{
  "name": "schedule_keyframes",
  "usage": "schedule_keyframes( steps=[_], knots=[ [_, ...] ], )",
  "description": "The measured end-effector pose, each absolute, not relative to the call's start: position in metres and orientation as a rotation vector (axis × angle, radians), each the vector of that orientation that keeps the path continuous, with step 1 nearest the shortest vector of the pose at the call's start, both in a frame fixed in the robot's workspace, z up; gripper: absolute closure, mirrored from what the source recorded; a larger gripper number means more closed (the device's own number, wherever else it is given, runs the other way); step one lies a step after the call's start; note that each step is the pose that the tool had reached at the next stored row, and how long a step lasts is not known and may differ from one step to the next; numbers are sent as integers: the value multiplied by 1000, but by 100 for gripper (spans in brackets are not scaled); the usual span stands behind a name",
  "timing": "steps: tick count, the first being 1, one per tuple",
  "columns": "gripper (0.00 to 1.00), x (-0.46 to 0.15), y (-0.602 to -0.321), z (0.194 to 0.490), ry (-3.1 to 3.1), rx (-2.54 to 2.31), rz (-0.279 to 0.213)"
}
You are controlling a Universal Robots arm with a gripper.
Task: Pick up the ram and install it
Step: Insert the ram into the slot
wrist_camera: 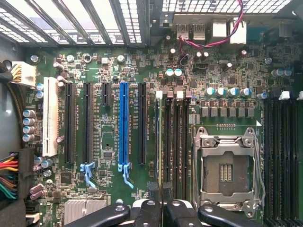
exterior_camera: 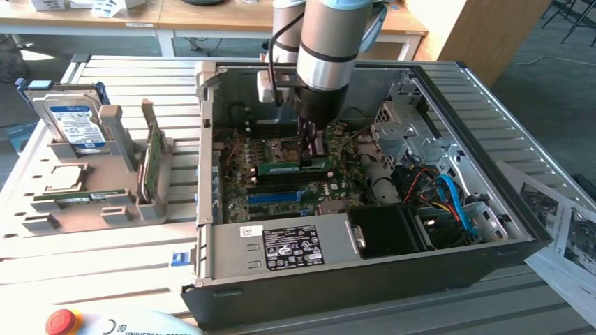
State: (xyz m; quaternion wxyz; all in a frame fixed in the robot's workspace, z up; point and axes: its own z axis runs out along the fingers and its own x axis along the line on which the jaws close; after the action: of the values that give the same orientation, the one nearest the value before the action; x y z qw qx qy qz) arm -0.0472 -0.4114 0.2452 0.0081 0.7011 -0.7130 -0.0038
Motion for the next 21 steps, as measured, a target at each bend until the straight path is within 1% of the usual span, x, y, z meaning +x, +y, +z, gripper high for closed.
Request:
schedule_keyframes(
  steps=[21],
  knots=[
    [88, -47, -411, 235, -2229, 2192, -11]
  ],
)
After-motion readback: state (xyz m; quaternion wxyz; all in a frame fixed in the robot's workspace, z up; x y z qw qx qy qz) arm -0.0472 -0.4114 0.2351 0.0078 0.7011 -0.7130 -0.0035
